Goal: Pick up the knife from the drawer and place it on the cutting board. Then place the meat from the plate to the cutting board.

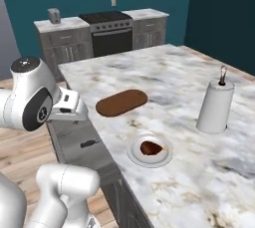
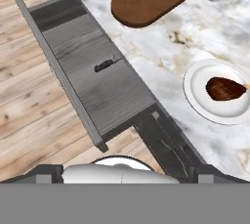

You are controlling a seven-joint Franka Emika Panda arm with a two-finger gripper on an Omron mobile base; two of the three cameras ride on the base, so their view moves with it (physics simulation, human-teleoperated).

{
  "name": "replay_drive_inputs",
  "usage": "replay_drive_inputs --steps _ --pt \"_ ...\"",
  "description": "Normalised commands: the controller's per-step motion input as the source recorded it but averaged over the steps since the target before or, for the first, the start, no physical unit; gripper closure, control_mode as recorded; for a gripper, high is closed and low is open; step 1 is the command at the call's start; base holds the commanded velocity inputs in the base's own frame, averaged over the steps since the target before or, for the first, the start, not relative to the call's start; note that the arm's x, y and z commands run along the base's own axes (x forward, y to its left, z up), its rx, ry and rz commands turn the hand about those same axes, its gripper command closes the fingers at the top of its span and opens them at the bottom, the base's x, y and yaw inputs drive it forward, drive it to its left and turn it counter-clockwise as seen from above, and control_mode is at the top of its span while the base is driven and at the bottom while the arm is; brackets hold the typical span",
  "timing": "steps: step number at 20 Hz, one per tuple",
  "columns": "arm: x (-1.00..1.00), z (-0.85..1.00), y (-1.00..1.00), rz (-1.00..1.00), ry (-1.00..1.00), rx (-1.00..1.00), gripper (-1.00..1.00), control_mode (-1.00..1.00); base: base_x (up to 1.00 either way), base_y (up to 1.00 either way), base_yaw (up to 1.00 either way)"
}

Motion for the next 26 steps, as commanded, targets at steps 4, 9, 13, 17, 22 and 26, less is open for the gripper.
replay_drive_inputs --steps 4,9,13,17,22,26 --pt "0.00 0.00 0.00 0.00 0.00 0.00 -1.00 1.00 0.74 0.32 -0.06" --pt "0.00 0.00 0.00 0.00 0.00 0.00 -1.00 1.00 0.29 -0.15 0.03" --pt "0.00 0.00 0.00 0.00 0.00 0.00 -1.00 1.00 0.01 -0.32 0.20" --pt "0.00 0.00 0.00 0.00 0.00 0.00 -1.00 1.00 0.00 -0.33 0.35" --pt "0.00 0.00 0.00 0.00 0.00 0.00 -1.00 1.00 0.00 -0.31 0.40" --pt "0.00 0.00 0.00 0.00 0.00 0.00 -1.00 1.00 0.22 -0.19 0.33"
